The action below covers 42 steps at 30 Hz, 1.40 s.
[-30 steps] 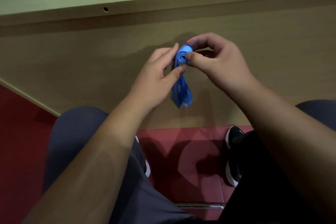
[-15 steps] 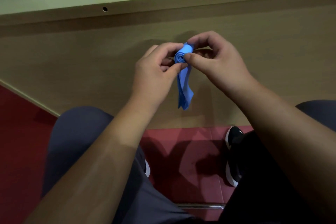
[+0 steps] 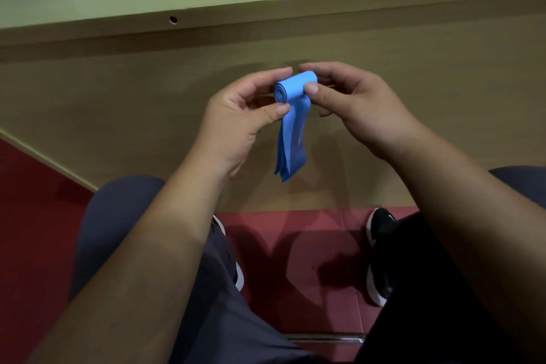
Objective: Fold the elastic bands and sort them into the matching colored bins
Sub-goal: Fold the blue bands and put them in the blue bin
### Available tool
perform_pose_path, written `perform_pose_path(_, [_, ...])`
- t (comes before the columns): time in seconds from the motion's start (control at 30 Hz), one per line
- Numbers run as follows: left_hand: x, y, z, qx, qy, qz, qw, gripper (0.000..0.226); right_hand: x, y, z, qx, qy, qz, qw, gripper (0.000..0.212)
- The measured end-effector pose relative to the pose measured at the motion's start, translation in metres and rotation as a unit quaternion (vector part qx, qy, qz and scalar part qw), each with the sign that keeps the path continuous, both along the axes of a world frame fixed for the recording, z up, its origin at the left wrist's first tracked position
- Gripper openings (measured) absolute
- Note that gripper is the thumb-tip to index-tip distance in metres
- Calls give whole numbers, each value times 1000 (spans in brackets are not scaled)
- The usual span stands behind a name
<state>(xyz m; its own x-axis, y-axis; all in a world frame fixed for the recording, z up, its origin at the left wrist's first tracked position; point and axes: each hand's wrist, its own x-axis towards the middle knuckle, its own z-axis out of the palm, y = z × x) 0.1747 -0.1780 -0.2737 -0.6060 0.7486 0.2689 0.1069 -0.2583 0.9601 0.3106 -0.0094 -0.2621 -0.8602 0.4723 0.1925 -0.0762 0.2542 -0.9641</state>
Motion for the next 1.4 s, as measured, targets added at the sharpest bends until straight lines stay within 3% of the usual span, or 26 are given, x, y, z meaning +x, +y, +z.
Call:
perform_pose_path(0.23, [1, -2, 4, -22, -69, -22, 997, 48, 0, -3, -1, -28, 47, 18, 998, 21])
perform_pose_path(0.5, [5, -1, 2, -60, -30, 22, 998, 27, -2, -5, -4, -51, 56, 29, 997, 28])
perform_pose_path(0.73, [6, -3, 7, -45, -73, 8, 996, 35, -4, -10, -3, -120, 53, 56, 990, 30])
perform_pose_path(1.0, [5, -6, 10, -46, -96, 5, 994, 41, -5, -13, -3, -81, 56, 44, 994, 26])
perform_pose_path(1.2, [4, -5, 9, -50, -93, 12, 994, 27, -3, -14, -3, -60, 48, 41, 996, 35])
perform_pose_path(1.4, [4, -4, 10, -40, -95, 14, 995, 32, -1, -16, -1, -135, 37, 42, 989, 25])
